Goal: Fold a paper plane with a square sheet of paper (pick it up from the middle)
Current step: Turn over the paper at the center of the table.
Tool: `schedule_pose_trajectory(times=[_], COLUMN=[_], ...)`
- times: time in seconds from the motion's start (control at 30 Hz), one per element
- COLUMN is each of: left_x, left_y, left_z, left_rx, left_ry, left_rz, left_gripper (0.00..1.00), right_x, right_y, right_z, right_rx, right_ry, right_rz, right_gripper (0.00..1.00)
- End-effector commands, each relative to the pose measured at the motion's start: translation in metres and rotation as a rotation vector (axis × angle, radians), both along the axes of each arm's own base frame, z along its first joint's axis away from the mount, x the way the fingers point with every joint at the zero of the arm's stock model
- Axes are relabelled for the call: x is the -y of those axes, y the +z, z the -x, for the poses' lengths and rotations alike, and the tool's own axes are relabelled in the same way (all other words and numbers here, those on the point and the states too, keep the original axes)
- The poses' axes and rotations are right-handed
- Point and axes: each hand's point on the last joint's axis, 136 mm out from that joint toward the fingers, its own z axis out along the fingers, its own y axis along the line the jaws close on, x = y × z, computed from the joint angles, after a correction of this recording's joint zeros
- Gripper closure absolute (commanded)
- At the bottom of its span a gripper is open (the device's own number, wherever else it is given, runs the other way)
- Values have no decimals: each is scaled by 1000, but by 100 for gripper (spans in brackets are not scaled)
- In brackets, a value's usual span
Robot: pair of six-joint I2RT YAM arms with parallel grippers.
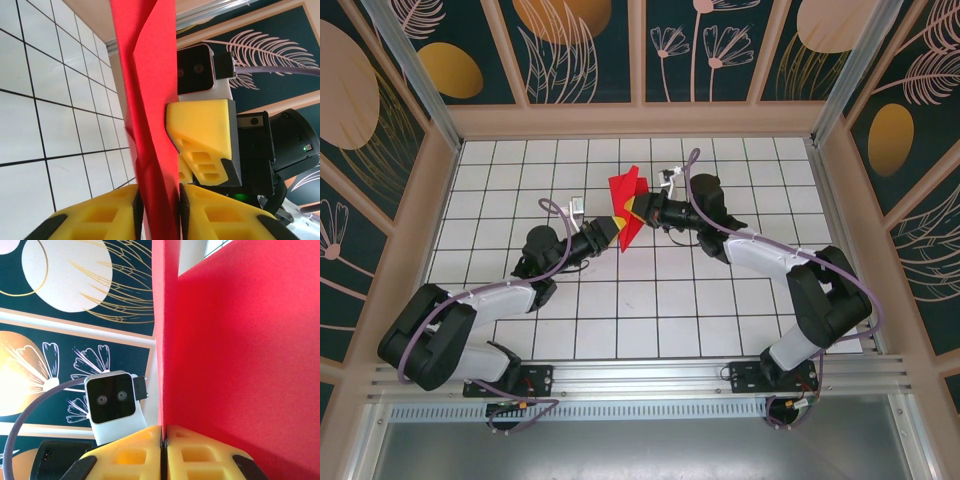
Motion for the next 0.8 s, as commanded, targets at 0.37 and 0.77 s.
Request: schedule_pose_trajectory(times=[0.37,0.77], left_x=[-11,-127], left_y=[-13,-88], left_z=[-4,-21], left_rx=[63,-106], left_ry=[59,409], left_rz=[-168,-1177], left_gripper=[94,94], right_x=[43,103], right_y=[-6,-44], right_z=[-9,-10], right_rx=[74,142], right_ry=[-152,-351], right_rz=[252,536], right_gripper=[38,1])
